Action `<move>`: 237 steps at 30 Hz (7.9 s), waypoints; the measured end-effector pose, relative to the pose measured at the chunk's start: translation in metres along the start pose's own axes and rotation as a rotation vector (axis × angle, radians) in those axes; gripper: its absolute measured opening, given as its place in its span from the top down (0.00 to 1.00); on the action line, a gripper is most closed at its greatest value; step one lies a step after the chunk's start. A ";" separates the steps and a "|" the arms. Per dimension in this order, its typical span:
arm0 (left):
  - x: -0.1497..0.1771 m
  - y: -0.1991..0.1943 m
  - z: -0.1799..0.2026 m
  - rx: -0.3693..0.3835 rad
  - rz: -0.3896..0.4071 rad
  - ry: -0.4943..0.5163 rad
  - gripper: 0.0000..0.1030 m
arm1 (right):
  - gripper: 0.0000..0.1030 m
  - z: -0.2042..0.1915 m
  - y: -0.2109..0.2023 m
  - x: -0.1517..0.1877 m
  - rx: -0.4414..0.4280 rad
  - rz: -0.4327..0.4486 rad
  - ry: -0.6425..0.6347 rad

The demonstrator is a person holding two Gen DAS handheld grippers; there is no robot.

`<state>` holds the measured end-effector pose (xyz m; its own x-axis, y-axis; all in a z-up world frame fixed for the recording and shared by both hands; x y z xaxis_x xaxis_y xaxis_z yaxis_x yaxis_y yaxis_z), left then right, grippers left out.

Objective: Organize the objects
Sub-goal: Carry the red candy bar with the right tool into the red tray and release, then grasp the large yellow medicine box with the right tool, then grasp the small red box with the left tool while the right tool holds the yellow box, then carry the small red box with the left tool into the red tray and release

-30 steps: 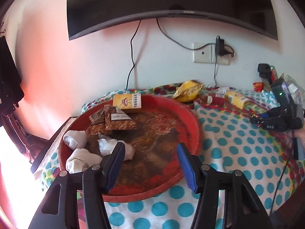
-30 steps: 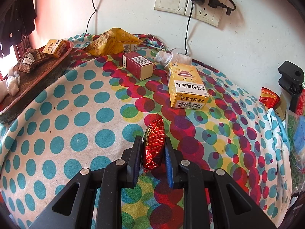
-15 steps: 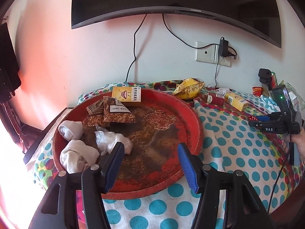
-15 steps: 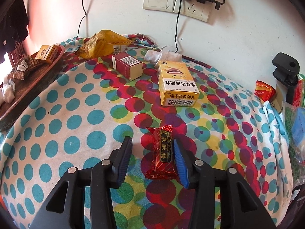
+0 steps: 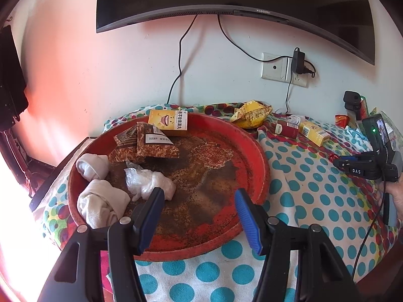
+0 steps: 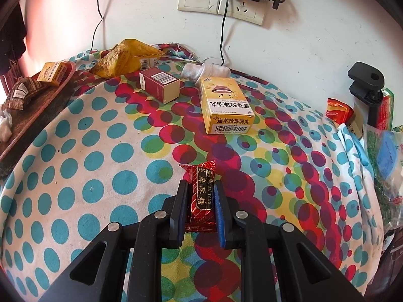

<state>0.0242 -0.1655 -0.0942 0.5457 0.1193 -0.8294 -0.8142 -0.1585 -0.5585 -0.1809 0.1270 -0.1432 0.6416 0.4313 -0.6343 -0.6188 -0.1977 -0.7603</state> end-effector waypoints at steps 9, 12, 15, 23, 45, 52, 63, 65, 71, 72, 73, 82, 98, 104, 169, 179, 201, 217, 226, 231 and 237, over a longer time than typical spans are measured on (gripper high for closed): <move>0.003 0.006 -0.006 -0.005 -0.032 -0.025 0.42 | 0.83 -0.023 -0.013 -0.016 -0.020 0.027 -0.030; 0.003 0.007 -0.009 -0.011 -0.039 -0.039 0.42 | 0.83 -0.038 -0.019 -0.026 -0.038 0.043 -0.055; 0.003 0.008 -0.014 -0.017 -0.042 -0.058 0.42 | 0.83 -0.056 -0.024 -0.037 -0.061 0.060 -0.083; 0.000 0.008 -0.025 -0.031 -0.036 -0.087 0.42 | 0.83 -0.127 -0.032 -0.063 -0.142 0.093 -0.201; -0.011 0.002 -0.091 -0.160 0.004 -0.225 0.42 | 0.83 -0.307 -0.006 -0.129 -0.355 0.080 -0.360; -0.009 0.007 -0.100 -0.168 -0.011 -0.245 0.42 | 0.82 -0.317 0.014 -0.136 -0.360 0.049 -0.345; -0.005 0.014 -0.092 -0.162 -0.038 -0.215 0.42 | 0.57 -0.296 0.007 -0.135 -0.358 0.104 -0.307; -0.005 0.014 -0.090 -0.161 -0.038 -0.208 0.42 | 0.53 -0.275 -0.004 -0.134 -0.347 0.138 -0.285; -0.003 0.016 -0.080 -0.156 -0.043 -0.175 0.42 | 0.48 -0.175 -0.003 -0.117 -0.203 0.159 -0.159; -0.003 0.016 -0.078 -0.156 -0.043 -0.168 0.42 | 0.48 -0.150 0.001 -0.112 -0.169 0.152 -0.121; -0.003 0.016 -0.076 -0.157 -0.044 -0.157 0.42 | 0.48 -0.130 0.004 -0.108 -0.129 0.151 -0.094; 0.002 0.019 -0.057 -0.156 -0.049 -0.079 0.42 | 0.46 -0.002 0.025 -0.067 0.063 0.117 0.078; 0.017 0.040 -0.036 -0.167 -0.053 0.054 0.42 | 0.33 0.024 0.074 -0.070 0.004 0.060 0.094; 0.018 0.040 -0.034 -0.175 -0.043 0.076 0.42 | 0.33 0.025 0.084 -0.068 -0.025 0.011 0.101; -0.129 0.214 0.219 0.009 -0.439 0.016 0.31 | 0.47 0.073 0.033 -0.002 -0.113 0.006 0.124; -0.130 0.273 0.223 -0.075 -0.560 -0.203 0.31 | 0.37 0.070 0.032 0.000 -0.175 0.011 0.129; -0.106 0.255 0.189 -0.032 -0.526 -0.144 0.70 | 0.27 0.064 0.031 -0.004 -0.155 -0.008 0.076; -0.087 0.189 0.186 0.164 -0.413 -0.010 0.70 | 0.51 0.075 0.029 -0.008 -0.136 0.006 0.126; -0.073 0.158 0.167 0.160 -0.398 0.032 0.70 | 0.52 0.077 0.028 -0.007 -0.107 0.001 0.095; -0.077 0.141 0.154 0.144 -0.374 0.052 0.70 | 0.53 0.075 0.028 -0.007 -0.104 0.001 0.092; -0.083 0.122 0.136 0.119 -0.337 0.068 0.70 | 0.53 0.076 0.028 -0.006 -0.107 0.001 0.095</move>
<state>-0.1471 -0.0615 -0.0916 0.7963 0.0790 -0.5997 -0.6012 -0.0056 -0.7991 -0.2369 0.1855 -0.1498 0.6838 0.3470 -0.6418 -0.5710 -0.2931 -0.7668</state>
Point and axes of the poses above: each gripper's, at about its wrist camera, not at the fingertips, and y roughly the way its jaws point, z to its right, x to its underside, the point moved 4 cm from there along y, roughly the way its jaws point, and after that the axes turned 2 degrees about z, right-handed, at the moved point
